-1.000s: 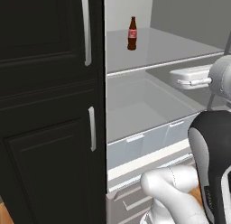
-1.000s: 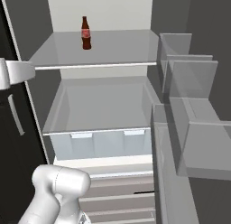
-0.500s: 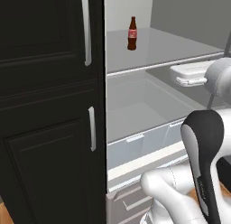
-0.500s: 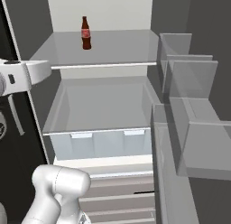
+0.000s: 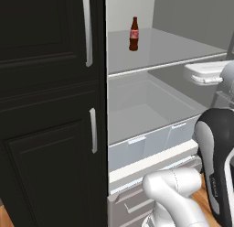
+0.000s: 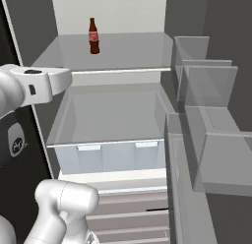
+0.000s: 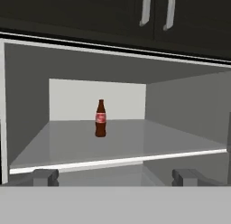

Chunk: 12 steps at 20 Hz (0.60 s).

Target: Open the fridge, grab two sodas, and place both sodas inside the bowl with ice on the dining counter.

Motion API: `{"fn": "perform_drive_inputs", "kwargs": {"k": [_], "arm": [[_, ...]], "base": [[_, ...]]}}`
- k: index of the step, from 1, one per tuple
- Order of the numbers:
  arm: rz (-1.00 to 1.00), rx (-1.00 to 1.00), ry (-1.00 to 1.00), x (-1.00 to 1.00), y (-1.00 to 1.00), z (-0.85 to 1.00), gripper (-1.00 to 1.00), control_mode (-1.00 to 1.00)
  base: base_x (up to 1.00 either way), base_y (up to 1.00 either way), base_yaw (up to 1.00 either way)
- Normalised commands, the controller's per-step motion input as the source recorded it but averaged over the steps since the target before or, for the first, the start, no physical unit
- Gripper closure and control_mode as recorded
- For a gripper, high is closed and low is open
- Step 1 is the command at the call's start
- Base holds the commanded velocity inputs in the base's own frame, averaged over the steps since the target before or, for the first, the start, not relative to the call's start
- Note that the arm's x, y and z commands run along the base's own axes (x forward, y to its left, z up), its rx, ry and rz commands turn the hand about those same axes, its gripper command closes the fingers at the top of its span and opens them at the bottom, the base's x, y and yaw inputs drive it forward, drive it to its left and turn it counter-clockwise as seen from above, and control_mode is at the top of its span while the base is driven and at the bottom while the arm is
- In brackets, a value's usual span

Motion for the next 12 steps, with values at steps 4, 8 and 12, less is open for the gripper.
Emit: {"fn": "perform_drive_inputs", "kwargs": {"k": [4,8,12], "arm": [[0.00,0.00,0.04,0.07,-0.06,0.03,-1.00,-1.00],[0.00,0.00,0.00,0.00,-0.11,0.17,-1.00,-1.00],[0.00,0.00,0.00,0.00,0.00,0.11,-1.00,-1.00]], "base": [[0.00,0.00,0.00],[0.00,0.00,0.00],[0.00,0.00,0.00]]}}
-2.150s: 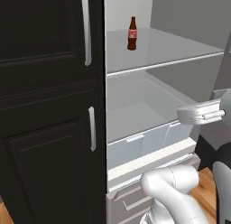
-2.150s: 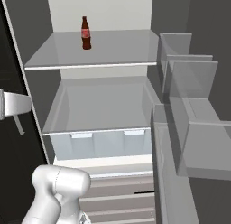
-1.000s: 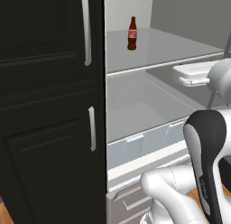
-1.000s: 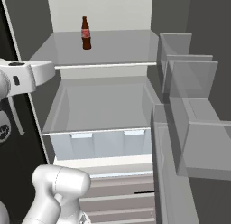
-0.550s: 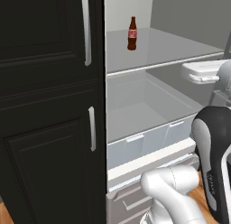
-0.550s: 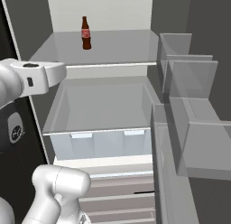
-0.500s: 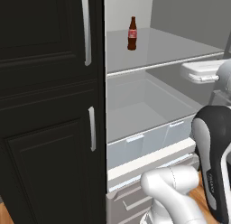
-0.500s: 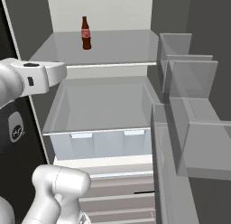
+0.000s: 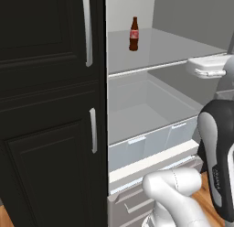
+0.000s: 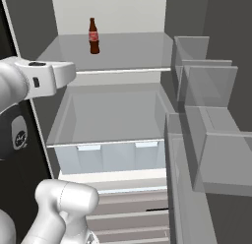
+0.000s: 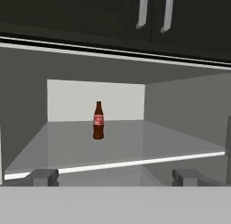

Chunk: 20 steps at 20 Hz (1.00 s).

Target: Open the fridge, grab two sodas, and place both sodas inside the bowl with ice on the dining counter.

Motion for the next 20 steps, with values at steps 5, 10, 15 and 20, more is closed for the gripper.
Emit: {"fn": "perform_drive_inputs", "kwargs": {"k": [5,10,15,20], "arm": [[0.00,0.00,0.01,0.10,0.00,0.03,-1.00,-1.00],[0.00,0.00,0.02,0.10,0.00,0.00,-1.00,-1.00],[0.02,0.00,0.04,0.26,0.00,0.00,-1.00,-1.00],[0.03,0.00,0.04,0.30,0.00,0.00,-1.00,-1.00]], "base": [[0.00,0.00,0.00],[0.00,0.00,0.00],[0.00,0.00,0.00],[0.00,0.00,0.00]]}}
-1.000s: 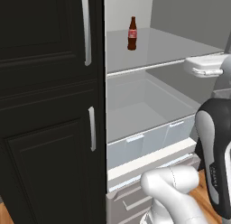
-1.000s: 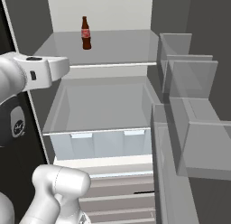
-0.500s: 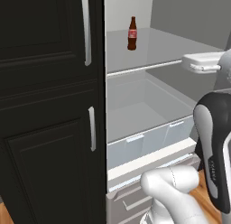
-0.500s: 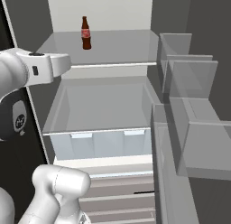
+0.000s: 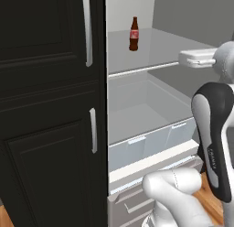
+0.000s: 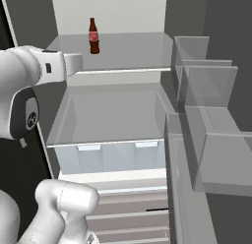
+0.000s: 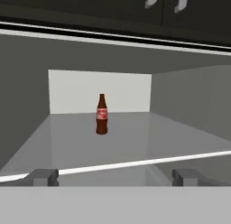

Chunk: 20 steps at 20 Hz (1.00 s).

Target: Open the fridge, grab two sodas, and place both sodas inside the bowl with ice on the dining counter.

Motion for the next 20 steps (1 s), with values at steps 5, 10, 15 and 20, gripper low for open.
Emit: {"fn": "perform_drive_inputs", "kwargs": {"k": [5,10,15,20], "arm": [[0.05,0.00,0.04,0.39,0.00,0.00,-1.00,-1.00],[0.06,0.00,0.05,0.57,0.00,0.00,-1.00,-1.00],[0.09,0.01,0.03,0.65,0.00,0.00,-1.00,-1.00],[0.08,0.01,0.02,0.56,0.00,0.05,-1.00,-1.00]], "base": [[0.00,0.00,0.00],[0.00,0.00,0.00],[0.00,0.00,0.00],[0.00,0.00,0.00]]}}
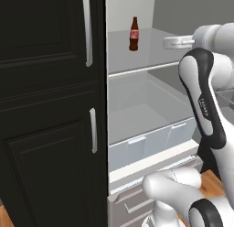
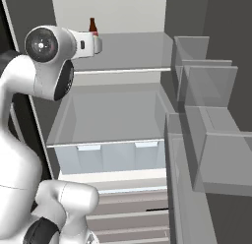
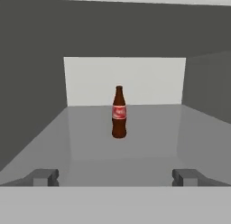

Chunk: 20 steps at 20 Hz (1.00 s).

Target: Open the fridge, grab two sodas, and place both sodas inside the bowl with ice on the dining counter.

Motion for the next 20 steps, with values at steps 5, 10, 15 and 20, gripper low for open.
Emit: {"fn": "perform_drive_inputs", "kwargs": {"k": [5,10,15,20], "arm": [[0.03,0.00,0.04,0.49,0.00,0.05,-1.00,-1.00],[0.02,0.00,0.06,0.49,0.00,0.00,-1.00,-1.00],[0.02,0.00,0.06,0.48,0.00,0.00,-1.00,-1.00],[0.00,0.00,0.11,0.54,0.00,0.00,-1.00,-1.00]], "base": [[0.00,0.00,0.00],[0.00,0.00,0.00],[0.00,0.00,0.00],[0.00,0.00,0.00]]}}
